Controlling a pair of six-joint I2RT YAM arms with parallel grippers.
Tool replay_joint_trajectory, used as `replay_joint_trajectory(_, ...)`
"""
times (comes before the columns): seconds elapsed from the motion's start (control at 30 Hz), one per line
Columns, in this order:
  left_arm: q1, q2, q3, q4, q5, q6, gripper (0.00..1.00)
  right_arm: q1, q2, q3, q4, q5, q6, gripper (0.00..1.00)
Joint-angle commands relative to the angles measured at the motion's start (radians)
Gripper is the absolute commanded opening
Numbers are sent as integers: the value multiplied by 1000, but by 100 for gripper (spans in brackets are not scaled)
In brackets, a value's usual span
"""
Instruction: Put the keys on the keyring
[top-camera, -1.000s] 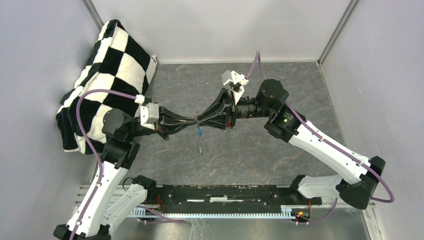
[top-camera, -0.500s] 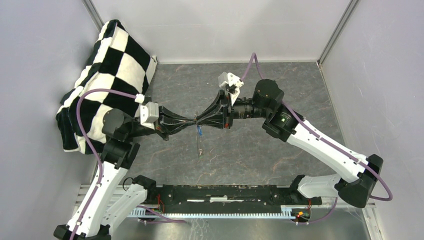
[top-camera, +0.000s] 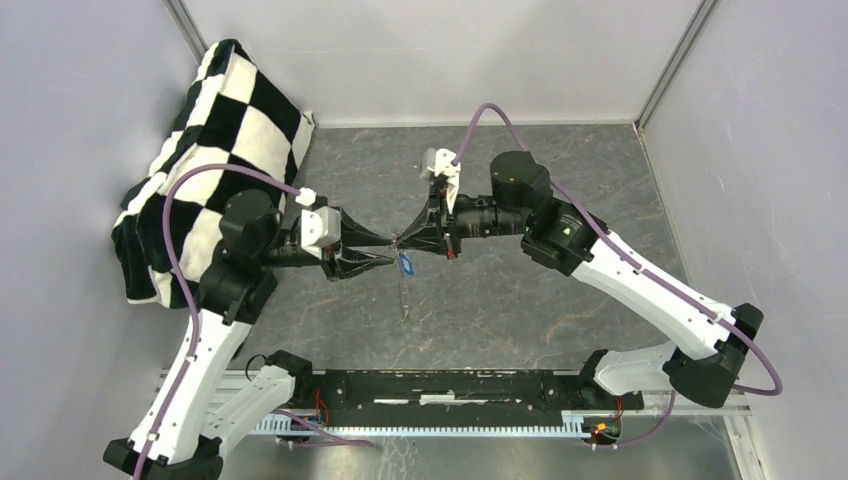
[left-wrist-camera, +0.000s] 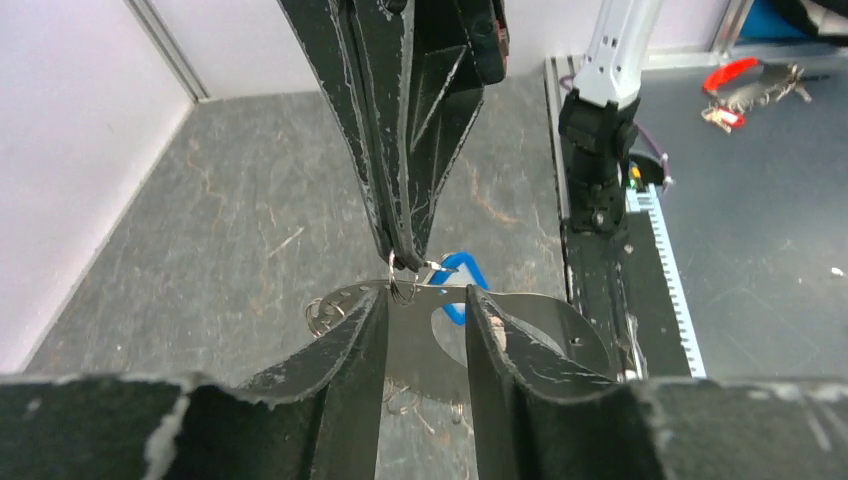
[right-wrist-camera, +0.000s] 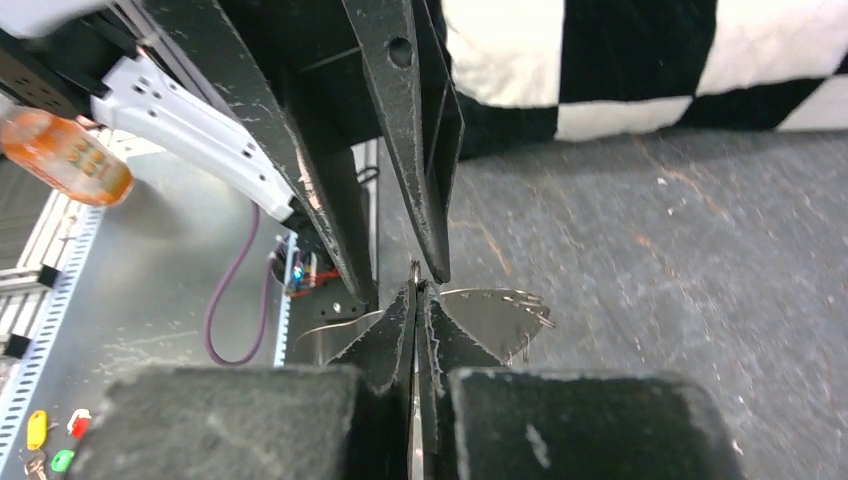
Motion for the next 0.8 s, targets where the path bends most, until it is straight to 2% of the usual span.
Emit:
replay_joint_trajectory(0.0, -2, 53, 130, -392, 11, 388, 41, 47, 39, 120, -238, 125, -155, 1)
replay_joint_trajectory(0.13, -2, 93, 187, -517, 5, 501, 39, 99, 87, 205, -353, 198, -214, 1)
replay_joint_trajectory(0.23, -2, 123, 206, -555, 4, 524, 34, 122, 113, 250, -391, 223, -230, 1)
replay_joint_trajectory(0.43, -3, 135, 200, -563, 13, 531, 13, 145, 147, 309, -416, 225, -235, 1)
replay_joint_trajectory(0.57, -9, 146, 203, -604, 13, 567, 3, 146, 157, 328, -401, 198, -220, 1)
replay_joint_trajectory(0.63, -12, 148, 205, -606, 26, 571, 2, 146, 160, 327, -381, 176, -204, 1)
replay_joint_trajectory(0.67, -13, 151, 206, -609, 30, 577, 2, 146, 157, 322, -368, 170, -194, 7)
replay_joint_trajectory(0.7, -13, 150, 208, -601, 35, 568, 2, 143, 148, 310, -347, 176, -181, 17)
replay_joint_trajectory(0.77, -13, 135, 190, -521, 19, 468, 2, 127, 104, 259, -284, 189, -144, 31)
